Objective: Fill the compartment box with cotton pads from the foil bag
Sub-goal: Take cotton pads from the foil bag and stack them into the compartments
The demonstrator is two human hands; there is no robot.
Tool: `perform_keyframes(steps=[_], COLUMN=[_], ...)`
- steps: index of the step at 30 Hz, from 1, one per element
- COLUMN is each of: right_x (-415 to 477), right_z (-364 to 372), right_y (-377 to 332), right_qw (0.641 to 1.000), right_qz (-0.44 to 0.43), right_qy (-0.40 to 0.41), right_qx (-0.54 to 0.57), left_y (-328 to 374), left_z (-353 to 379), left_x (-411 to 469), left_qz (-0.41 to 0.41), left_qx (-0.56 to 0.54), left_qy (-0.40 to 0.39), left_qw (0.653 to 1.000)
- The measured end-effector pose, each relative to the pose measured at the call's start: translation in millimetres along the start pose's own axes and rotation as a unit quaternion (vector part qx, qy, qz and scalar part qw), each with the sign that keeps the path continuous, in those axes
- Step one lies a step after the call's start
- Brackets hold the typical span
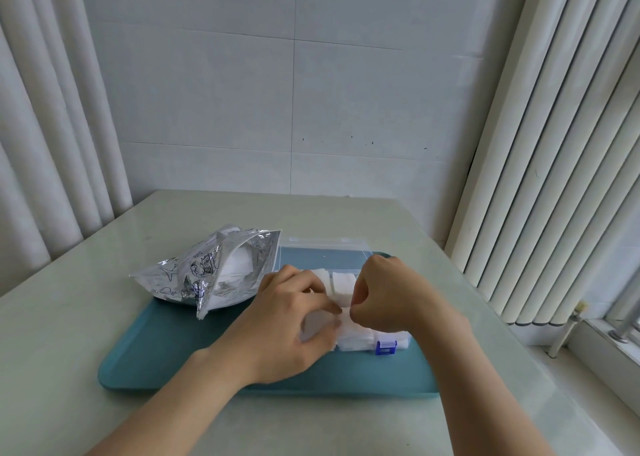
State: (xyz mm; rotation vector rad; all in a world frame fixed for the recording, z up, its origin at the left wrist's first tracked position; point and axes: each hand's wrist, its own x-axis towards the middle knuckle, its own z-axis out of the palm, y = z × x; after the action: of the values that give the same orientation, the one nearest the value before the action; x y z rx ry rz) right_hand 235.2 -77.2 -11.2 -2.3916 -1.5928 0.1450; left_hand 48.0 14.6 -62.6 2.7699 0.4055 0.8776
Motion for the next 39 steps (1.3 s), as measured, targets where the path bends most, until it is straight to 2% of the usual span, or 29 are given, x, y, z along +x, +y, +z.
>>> perform_keyframes(steps=[2,5,9,11,14,17,19,22,28,32,36,39], right_x=[-1.2,-2.3,-0.3,2.3,5.5,6.5,9.1,19.9,43.5,71.8,87.9,97.7], right_z=[-0.9,-3.2,11.6,21.4,33.2,41.5,44.1,47.9,52.7,60.5,59.2,59.4], right_y=[-5.0,-18.4,-35.6,-41.4,-50.4,-62.7,-72.0,-87.8,-118.7,-136.0,-151.9,-159.9], right_qw=[0.999,0.992,0.979,0.972,0.966,0.958,0.951,0.946,0.963,0.975,0.985,0.981], right_qz=[-0.023,-0.065,-0.11,-0.149,-0.178,-0.185,-0.182,-0.189,-0.154,-0.111,-0.067,0.013], right_qy=[0.034,0.108,0.148,0.153,0.152,0.182,0.204,0.212,0.133,0.096,0.095,0.092], right_qx=[0.004,0.03,0.089,0.101,0.109,0.126,0.146,0.154,0.177,0.164,0.129,0.168], left_y=[-3.6,-16.0,-38.9,-52.3,-70.6,-80.1,-82.3,-83.5,-87.6,-90.7,-93.8,-94.4], left_z=[-3.3,-12.5,-31.5,-37.8,-42.8,-44.1,-43.7,-44.5,-43.4,-42.0,-40.3,-38.0], left_x=[3.1,7.1,7.0,5.2,-0.8,-6.5,-8.1,-11.3,-11.8,-9.7,-9.8,-9.0], left_qz=[-0.002,-0.015,-0.114,-0.183,-0.302,-0.371,-0.384,-0.394,-0.422,-0.429,-0.435,-0.434], left_qx=[0.003,0.074,0.158,0.157,0.114,0.071,0.04,-0.011,-0.059,-0.063,-0.05,-0.038], left_qy=[0.061,0.177,0.254,0.246,0.171,0.106,0.096,0.13,0.175,0.198,0.198,0.194], left_qw=[0.998,0.981,0.947,0.939,0.931,0.92,0.918,0.91,0.888,0.879,0.877,0.879])
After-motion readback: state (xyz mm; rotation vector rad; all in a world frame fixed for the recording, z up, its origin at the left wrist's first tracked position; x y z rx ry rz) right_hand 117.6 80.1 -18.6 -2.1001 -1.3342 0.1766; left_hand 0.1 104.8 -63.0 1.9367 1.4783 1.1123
